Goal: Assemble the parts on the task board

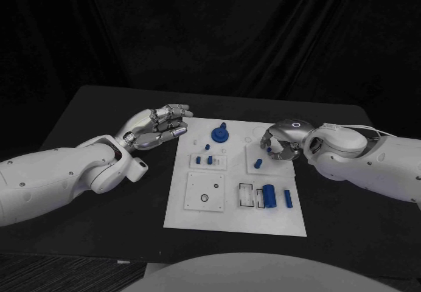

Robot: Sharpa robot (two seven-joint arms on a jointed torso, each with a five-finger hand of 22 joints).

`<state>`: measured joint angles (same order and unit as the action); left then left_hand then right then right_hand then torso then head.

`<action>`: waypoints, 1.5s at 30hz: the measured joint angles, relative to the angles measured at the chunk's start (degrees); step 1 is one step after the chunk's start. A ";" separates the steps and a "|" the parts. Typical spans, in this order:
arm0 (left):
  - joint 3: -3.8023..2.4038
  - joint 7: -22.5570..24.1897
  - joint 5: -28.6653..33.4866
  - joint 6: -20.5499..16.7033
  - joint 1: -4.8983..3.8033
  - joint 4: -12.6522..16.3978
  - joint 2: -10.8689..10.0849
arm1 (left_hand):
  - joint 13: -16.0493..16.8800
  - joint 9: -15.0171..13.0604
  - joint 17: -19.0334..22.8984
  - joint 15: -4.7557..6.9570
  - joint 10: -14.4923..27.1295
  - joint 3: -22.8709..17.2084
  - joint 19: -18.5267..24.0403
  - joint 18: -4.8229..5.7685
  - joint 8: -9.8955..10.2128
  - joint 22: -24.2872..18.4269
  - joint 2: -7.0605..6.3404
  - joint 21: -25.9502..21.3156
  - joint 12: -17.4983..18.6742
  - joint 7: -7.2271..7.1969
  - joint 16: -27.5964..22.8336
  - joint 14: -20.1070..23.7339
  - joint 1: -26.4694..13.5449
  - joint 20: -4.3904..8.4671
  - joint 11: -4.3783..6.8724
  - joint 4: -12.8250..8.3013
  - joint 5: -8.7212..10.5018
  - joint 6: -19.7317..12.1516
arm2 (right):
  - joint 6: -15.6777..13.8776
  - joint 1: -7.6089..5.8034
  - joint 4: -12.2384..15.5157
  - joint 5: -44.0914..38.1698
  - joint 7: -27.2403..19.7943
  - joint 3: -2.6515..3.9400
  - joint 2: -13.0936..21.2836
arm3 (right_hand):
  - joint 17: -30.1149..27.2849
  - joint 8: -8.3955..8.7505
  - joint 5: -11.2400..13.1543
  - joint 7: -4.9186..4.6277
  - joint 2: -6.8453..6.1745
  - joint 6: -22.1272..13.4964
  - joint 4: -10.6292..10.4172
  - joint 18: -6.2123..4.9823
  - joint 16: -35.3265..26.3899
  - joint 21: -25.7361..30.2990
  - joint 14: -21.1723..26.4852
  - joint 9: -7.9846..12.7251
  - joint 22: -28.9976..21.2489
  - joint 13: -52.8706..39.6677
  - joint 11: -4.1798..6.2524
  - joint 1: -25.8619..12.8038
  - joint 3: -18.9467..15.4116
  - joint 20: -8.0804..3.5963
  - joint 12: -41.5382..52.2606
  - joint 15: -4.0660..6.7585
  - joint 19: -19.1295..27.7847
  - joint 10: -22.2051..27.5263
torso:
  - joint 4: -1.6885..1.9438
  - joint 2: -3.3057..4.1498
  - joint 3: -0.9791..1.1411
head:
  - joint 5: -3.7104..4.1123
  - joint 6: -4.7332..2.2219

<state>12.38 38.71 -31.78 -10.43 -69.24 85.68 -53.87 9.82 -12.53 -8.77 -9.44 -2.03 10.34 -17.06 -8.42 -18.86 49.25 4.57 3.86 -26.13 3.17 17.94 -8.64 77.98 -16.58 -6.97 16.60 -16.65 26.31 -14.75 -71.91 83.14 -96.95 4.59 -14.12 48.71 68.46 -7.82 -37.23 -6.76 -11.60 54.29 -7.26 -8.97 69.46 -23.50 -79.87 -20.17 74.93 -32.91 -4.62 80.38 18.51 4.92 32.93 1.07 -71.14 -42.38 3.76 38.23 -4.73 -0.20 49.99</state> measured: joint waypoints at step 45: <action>0.01 0.07 0.09 0.86 0.32 -1.10 0.84 | -1.68 1.33 -0.22 -2.04 -0.19 0.86 -1.64 0.01 0.22 -1.27 1.29 0.47 -1.58 0.63 2.22 -2.04 5.22 0.01 -0.59 -1.04 -2.01 0.62 | -5.23 1.41 -1.21 1.75 -3.14 0.05 0.70 | -0.66 -5.22 2.69 0.92 2.71 7.23 4.21 0.00 -0.07 -7.03 -0.74 -9.38 -0.02 6.79 2.29 1.37 1.01 -0.52 -4.35 0.74 -0.52 -16.71 | 0.05 0.00 0.20 | 0.34 0.00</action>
<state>12.39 38.78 -31.70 -9.57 -68.92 84.57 -53.03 8.14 -11.20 -8.99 -11.48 -2.22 11.20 -18.70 -8.41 -18.63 47.98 5.86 4.33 -27.71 3.79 20.17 -10.68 83.20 -16.57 -7.56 15.56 -18.66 26.93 -19.98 -70.50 81.93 -95.20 1.45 -14.07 49.41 67.80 -13.04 -34.54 -5.83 -8.89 61.52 -3.05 -8.97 69.39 -30.54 -80.61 -29.55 74.90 -26.12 -2.33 81.75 19.52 4.40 28.57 1.81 -71.66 -59.09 3.81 38.23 -4.53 0.14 49.99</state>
